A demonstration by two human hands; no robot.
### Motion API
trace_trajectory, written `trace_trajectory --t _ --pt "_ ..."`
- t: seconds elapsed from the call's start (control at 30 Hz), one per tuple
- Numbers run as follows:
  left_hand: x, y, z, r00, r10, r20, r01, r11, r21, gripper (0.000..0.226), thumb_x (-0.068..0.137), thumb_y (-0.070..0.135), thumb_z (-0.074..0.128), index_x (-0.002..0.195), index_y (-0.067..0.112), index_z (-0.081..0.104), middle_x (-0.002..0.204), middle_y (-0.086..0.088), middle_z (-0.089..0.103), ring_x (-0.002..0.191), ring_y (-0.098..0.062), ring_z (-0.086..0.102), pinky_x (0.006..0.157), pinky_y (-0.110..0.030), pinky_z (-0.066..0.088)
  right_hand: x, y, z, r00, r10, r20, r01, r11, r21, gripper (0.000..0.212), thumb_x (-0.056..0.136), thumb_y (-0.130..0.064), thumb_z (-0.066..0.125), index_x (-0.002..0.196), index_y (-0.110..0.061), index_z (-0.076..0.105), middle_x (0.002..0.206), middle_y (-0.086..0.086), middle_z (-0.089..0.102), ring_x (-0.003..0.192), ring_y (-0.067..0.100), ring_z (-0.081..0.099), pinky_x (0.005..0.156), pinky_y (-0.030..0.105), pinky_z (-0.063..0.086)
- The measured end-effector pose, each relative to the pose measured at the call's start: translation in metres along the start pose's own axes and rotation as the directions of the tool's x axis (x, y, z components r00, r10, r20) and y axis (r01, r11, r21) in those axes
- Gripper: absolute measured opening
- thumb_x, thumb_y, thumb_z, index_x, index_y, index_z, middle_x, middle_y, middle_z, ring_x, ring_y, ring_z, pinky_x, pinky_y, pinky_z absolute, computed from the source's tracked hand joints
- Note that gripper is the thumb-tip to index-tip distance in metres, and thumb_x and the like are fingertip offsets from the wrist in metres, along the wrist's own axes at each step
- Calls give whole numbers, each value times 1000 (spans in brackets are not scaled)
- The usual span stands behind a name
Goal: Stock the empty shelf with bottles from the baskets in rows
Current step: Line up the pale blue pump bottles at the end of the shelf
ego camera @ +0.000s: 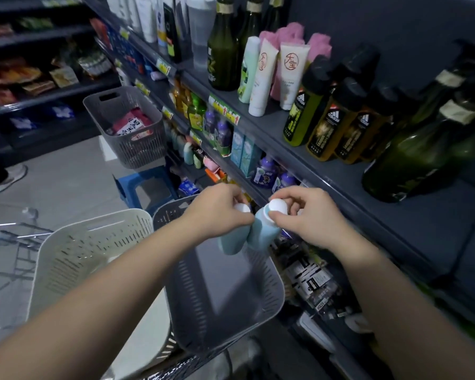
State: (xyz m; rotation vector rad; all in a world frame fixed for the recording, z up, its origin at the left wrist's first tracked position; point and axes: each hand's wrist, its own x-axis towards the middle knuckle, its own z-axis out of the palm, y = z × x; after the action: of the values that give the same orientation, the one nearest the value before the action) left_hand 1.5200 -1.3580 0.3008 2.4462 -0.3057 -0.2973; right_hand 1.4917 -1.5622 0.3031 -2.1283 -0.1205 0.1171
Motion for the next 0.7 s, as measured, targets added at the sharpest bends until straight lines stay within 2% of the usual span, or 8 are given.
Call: trace_trajectory --t 0.1,0.27,0.47,0.6,0.7 --pt "6 20 -5 999 40 -35 -40 999 2 13 70 32 71 79 24 65 68 9 58 64 -8 54 56 -26 40 -5 -3 -14 993 18 -113 -15 999 30 24 71 -12 78 89 -27 75 68 -7 56 58 8 44 60 27 43" --pt "9 58 0 996 91 -8 -92 996 -4 16 69 35 70 78 23 67 74 5 65 74 -15 61 65 -33 51 -30 -4 -45 978 31 -206 -35 999 -18 27 72 -12 76 93 -30 75 65 -10 55 54 4 44 56 22 41" --pt "15 109 -1 987 158 -29 -160 985 -66 13 70 34 71 73 22 67 67 5 64 65 -15 60 59 -29 47 -67 -3 -82 943 70 -325 -106 990 -94 17 72 -19 76 84 -29 70 67 -10 58 56 1 49 57 18 39" --pt "11 159 13 969 247 18 -244 966 -81 12 69 31 72 71 20 69 68 3 67 67 -16 63 60 -32 50 -104 4 -115 889 101 -447 -160 982 -96 13 72 -24 77 79 -30 69 63 -11 57 55 1 49 56 20 39" --pt "2 202 34 944 327 46 -321 941 -103 18 65 37 73 69 20 69 66 4 67 68 -16 64 60 -35 52 -139 8 -145 830 112 -547 -192 977 -91 11 73 -25 78 78 -28 68 63 -9 59 53 0 49 55 19 40"
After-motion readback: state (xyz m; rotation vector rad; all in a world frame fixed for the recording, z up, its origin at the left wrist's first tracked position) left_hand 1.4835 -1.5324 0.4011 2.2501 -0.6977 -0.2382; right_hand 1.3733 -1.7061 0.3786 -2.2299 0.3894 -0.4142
